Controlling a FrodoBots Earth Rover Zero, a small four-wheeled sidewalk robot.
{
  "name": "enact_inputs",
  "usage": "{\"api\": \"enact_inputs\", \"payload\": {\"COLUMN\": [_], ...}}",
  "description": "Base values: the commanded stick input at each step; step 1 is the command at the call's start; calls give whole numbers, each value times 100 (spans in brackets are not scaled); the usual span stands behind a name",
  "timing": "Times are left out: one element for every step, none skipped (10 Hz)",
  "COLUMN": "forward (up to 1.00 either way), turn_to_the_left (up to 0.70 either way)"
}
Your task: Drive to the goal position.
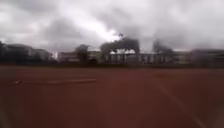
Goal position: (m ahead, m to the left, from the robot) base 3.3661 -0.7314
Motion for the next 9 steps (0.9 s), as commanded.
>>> {"api": "enact_inputs", "payload": {"forward": [70, 70, 70, 70, 70, 70, 70, 70, 70], "turn_to_the_left": [0, 0, 0, 0, 0, 0, 0, 0, 0]}}
